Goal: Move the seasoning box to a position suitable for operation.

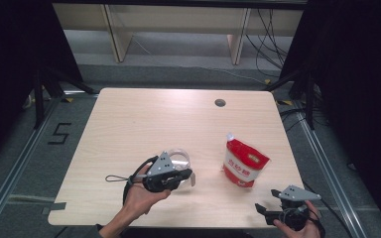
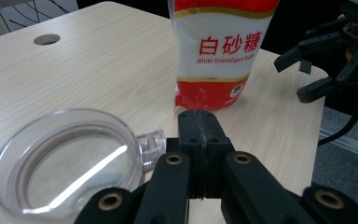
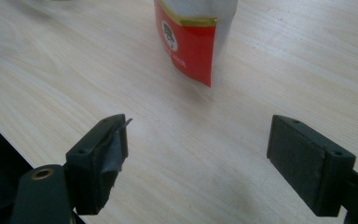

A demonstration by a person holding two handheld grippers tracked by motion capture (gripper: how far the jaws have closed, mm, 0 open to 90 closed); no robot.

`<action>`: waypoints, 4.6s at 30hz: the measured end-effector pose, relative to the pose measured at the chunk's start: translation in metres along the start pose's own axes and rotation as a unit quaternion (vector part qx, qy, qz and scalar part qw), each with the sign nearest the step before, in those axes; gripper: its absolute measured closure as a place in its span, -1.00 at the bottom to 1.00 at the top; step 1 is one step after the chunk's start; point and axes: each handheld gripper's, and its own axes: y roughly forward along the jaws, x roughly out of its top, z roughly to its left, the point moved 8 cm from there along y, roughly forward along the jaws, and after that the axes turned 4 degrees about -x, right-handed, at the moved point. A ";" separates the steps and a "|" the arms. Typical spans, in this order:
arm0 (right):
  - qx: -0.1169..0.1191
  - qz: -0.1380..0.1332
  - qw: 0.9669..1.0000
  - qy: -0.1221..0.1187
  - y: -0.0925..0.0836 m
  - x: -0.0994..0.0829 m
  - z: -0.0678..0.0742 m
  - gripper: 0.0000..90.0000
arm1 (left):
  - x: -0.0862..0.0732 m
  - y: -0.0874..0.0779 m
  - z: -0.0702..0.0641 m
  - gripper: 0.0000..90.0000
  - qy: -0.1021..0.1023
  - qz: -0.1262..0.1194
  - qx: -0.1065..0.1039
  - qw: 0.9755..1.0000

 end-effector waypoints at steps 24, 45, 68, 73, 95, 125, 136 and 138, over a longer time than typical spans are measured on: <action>0.008 -0.005 1.000 -0.016 0.002 0.002 0.007 -0.53 | 0.010 0.037 0.016 0.98 0.010 0.036 0.022 0.999; 0.013 0.000 1.000 -0.014 0.002 0.001 0.011 -0.53 | 0.003 0.037 0.020 0.98 0.018 0.058 0.022 0.998; 0.022 0.002 1.000 -0.005 0.002 0.001 0.014 -0.53 | -0.004 0.021 0.001 0.97 0.091 0.140 -0.008 0.986; 0.024 0.001 1.000 -0.004 0.002 0.001 0.014 -0.53 | -0.008 0.014 -0.003 0.97 0.090 0.143 -0.013 0.986; 0.026 -0.005 1.000 0.002 0.003 0.002 0.014 -0.53 | -0.007 -0.019 -0.002 0.88 0.092 0.074 0.019 0.993; 0.038 -0.004 0.999 -0.006 0.004 0.003 0.017 -0.53 | -0.071 -0.008 -0.016 0.27 -0.050 0.041 0.056 0.996; 0.039 -0.003 0.999 -0.004 0.005 0.003 0.017 -0.53 | -0.073 0.004 -0.015 0.60 -0.043 0.042 0.056 0.997; 0.041 -0.005 0.999 -0.012 0.005 0.003 0.017 -0.53 | -0.074 0.005 -0.014 0.70 -0.043 0.042 0.052 0.997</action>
